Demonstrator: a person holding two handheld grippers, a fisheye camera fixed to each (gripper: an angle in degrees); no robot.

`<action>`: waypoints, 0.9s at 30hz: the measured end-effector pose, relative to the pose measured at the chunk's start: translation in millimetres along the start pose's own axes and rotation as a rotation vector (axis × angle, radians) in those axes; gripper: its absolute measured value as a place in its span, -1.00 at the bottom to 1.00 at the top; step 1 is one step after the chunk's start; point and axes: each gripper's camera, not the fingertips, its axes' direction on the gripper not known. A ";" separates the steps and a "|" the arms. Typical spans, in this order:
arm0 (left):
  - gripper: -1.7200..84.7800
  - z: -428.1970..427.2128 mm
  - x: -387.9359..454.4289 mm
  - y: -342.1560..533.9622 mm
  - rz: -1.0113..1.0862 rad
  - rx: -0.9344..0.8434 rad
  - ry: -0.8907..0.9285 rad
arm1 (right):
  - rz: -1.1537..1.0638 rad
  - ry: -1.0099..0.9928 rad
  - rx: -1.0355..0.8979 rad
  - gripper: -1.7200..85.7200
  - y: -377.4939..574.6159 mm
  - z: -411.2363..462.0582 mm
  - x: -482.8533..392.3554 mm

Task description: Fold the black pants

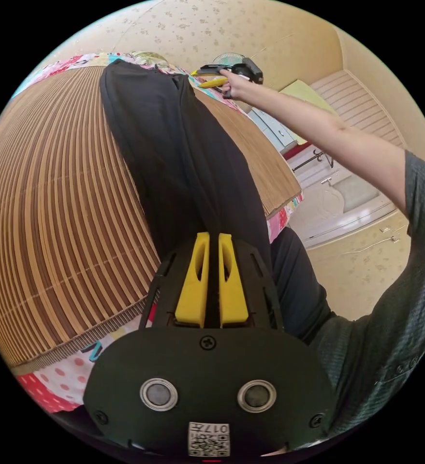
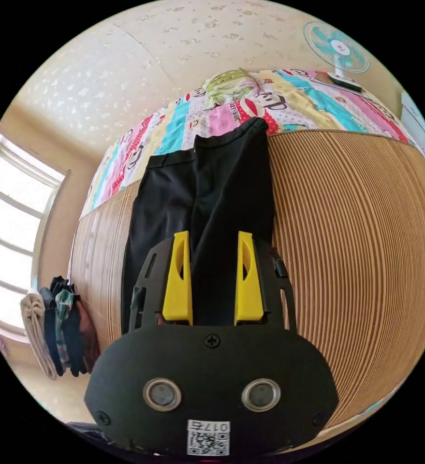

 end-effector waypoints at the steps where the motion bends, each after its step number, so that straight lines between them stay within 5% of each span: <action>1: -0.92 0.4 -2.3 -2.0 -0.001 -0.007 0.010 | 0.018 0.003 0.016 -0.65 -6.5 10.4 -2.8; 10: -0.89 -20.8 -21.9 2.0 0.073 0.055 0.231 | -0.013 0.373 0.082 -0.87 -71.3 103.0 -54.6; 14: -0.90 -83.1 -12.3 10.4 0.250 0.165 0.429 | -0.324 0.381 0.234 -0.89 -54.5 90.3 -167.8; 17: -0.90 -87.1 -23.4 17.7 0.232 0.088 0.310 | -0.542 0.290 0.265 -0.89 -44.6 88.4 -264.8; 20: -0.88 -72.7 -51.8 19.2 0.081 0.002 0.251 | -0.525 0.164 0.113 -0.87 -58.0 116.3 -308.3; 27: -0.86 -60.4 -68.9 18.1 0.029 -0.087 0.240 | -0.339 -0.198 -0.062 -0.86 6.9 93.7 -254.1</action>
